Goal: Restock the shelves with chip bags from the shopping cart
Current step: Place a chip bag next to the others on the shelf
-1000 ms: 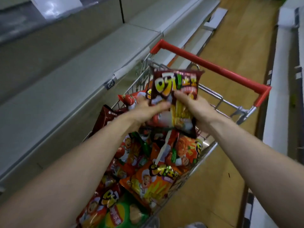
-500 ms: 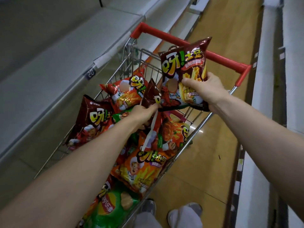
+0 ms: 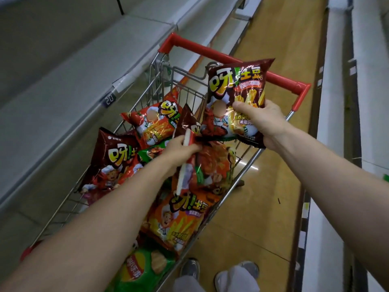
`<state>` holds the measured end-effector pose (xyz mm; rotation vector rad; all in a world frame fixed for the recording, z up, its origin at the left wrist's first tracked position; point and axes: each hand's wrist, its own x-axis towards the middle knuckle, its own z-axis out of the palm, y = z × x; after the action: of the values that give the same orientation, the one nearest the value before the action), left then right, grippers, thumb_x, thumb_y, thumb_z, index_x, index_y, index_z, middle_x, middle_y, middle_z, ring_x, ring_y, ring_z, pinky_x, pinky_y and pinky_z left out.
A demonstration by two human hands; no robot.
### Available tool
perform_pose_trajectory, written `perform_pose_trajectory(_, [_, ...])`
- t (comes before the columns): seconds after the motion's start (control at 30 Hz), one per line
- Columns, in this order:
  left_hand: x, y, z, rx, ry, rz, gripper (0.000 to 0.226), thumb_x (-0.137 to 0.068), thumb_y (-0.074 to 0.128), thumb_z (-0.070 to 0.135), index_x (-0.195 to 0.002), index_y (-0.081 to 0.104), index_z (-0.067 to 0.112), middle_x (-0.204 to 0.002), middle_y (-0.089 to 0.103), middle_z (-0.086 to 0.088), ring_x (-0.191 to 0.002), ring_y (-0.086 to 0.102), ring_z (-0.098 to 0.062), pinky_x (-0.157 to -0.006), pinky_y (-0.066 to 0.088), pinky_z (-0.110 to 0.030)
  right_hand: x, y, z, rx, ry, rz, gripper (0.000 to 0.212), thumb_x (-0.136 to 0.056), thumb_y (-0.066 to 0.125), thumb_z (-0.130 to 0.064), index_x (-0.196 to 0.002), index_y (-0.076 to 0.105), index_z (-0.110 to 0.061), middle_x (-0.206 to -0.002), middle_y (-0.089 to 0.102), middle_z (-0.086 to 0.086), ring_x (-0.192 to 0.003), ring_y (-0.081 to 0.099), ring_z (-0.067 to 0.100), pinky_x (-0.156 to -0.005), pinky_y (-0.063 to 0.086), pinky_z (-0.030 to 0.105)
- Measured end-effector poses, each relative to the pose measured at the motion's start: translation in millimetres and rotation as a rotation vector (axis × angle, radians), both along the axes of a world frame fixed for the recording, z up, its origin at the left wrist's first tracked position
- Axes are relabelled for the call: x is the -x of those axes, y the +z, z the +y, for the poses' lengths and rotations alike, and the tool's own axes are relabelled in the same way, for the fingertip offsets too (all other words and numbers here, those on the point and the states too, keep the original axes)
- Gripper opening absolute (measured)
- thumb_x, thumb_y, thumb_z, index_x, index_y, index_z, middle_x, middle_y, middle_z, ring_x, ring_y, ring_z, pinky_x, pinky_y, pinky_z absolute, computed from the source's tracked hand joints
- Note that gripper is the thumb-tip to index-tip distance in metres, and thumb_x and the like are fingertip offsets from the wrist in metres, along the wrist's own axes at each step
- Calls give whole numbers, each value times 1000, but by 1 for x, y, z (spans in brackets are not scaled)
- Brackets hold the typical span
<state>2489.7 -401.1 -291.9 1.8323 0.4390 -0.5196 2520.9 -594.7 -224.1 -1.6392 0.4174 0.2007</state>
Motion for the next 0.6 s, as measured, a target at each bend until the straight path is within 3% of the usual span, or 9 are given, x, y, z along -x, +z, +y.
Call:
perform_pose_trajectory(0.07, [-6,8,18,261,195,19,28,-92,62,16,-119,58,8,-94,68,-9,-82,66,-22,-73,55,-34,0,3,-4,-73,-38,26,34,-78,79,-23,-104,58,-14,-103,72,10,-80,72,22,-68,59,33])
perform_pose_trajectory(0.17, [-15,16,38,535,431,42,28,-99,52,15,-123,58,2,-105,68,-17,-88,67,-27,-73,55,-40,2,7,-6,-186,-90,76,44,-78,80,-25,-113,60,-7,-96,74,13,-74,74,23,-60,58,33])
perform_pose_trajectory(0.23, [-14,25,42,668,534,78,27,-102,46,17,-120,58,3,-102,67,-16,-86,64,-28,-69,51,-41,5,9,-5,-258,-79,119,51,-77,80,-27,-119,59,-5,-96,75,13,-81,74,26,-67,59,37])
perform_pose_trajectory(0.3, [-13,30,42,783,582,75,27,-102,45,18,-118,59,2,-97,67,-17,-86,63,-29,-77,50,-44,9,13,0,-330,-22,168,46,-79,77,-31,-116,63,-8,-99,75,12,-84,73,26,-72,59,38])
perform_pose_trajectory(0.4, [-12,39,38,928,575,41,21,-99,46,14,-100,64,3,-86,72,-16,-88,64,-30,-94,47,-46,14,22,8,-425,64,197,27,-84,70,-37,-99,68,-15,-94,75,10,-74,72,22,-63,59,32])
perform_pose_trajectory(0.53, [-12,50,32,1119,437,31,20,-93,45,7,-103,62,2,-105,67,-17,-101,61,-32,-97,45,-46,16,39,18,-426,127,170,34,-87,64,-43,-107,67,-15,-107,73,9,-89,69,23,-84,55,37])
perform_pose_trajectory(0.6, [-12,56,32,1089,296,49,25,-85,52,4,-108,60,2,-114,62,-19,-111,57,-34,-102,42,-51,15,47,16,-424,147,143,39,-87,63,-42,-113,66,-13,-111,72,10,-93,68,25,-92,53,39])
